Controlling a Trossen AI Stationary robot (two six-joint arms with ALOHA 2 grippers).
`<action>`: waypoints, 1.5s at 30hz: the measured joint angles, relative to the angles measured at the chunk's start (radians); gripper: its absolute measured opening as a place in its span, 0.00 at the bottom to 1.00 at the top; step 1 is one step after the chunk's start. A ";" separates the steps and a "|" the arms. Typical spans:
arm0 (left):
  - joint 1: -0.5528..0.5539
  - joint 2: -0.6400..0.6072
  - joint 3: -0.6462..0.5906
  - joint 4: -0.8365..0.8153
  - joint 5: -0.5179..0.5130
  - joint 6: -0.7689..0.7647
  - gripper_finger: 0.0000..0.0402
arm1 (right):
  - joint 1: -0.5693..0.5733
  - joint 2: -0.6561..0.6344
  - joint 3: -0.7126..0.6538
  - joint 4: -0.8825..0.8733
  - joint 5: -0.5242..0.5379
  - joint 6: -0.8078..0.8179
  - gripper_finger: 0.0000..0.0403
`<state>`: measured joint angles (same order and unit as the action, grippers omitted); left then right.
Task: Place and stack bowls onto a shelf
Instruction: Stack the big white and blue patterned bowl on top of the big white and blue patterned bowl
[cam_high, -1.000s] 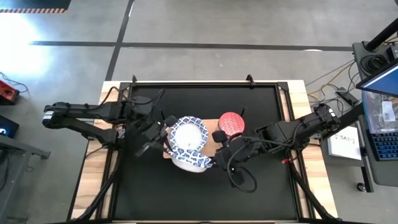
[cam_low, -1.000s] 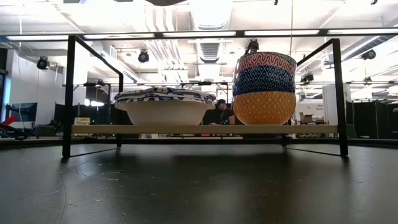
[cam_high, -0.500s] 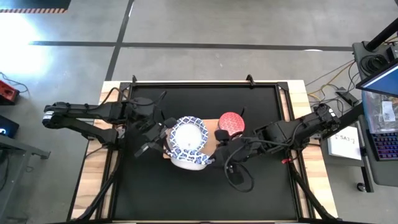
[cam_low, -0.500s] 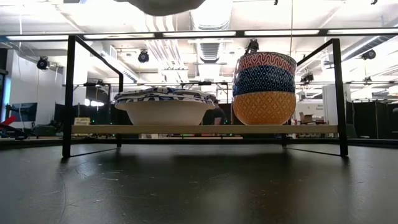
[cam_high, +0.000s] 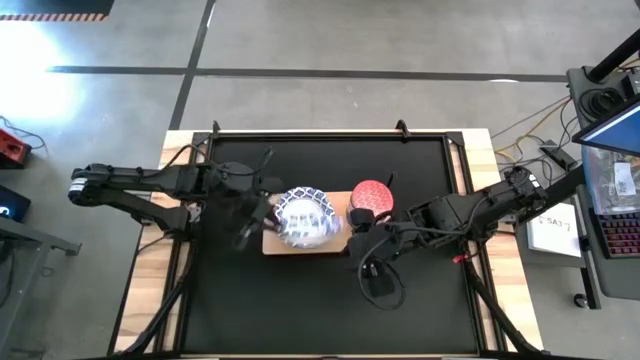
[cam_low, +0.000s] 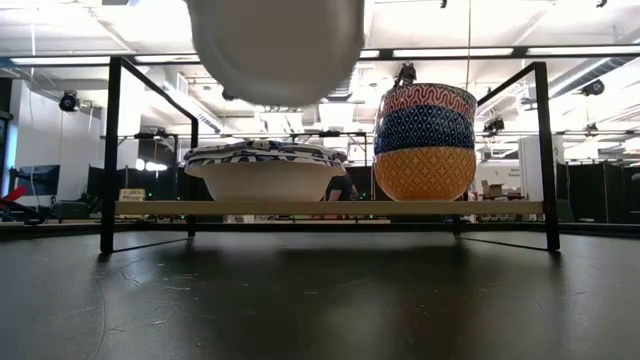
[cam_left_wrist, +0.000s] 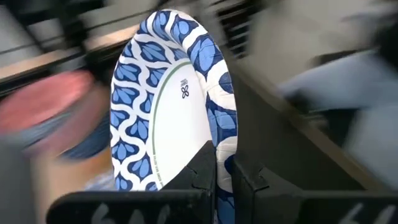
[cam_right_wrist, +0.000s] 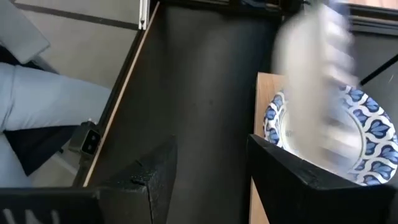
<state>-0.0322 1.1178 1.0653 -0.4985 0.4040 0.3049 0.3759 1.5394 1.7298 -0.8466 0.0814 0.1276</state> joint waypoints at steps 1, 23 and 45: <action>0.000 0.003 0.000 -0.002 -0.068 -0.001 0.01 | 0.000 0.000 0.000 -0.005 0.000 -0.001 0.45; -0.086 0.165 0.008 -0.107 -0.477 -0.001 0.01 | 0.001 0.000 0.000 -0.069 -0.001 0.030 0.44; -0.208 0.320 0.008 -0.166 -0.882 0.011 0.01 | 0.001 0.001 0.000 -0.070 -0.001 0.030 0.44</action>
<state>-0.2398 1.4376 1.0733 -0.6649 -0.4775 0.3155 0.3767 1.5402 1.7298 -0.9165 0.0807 0.1581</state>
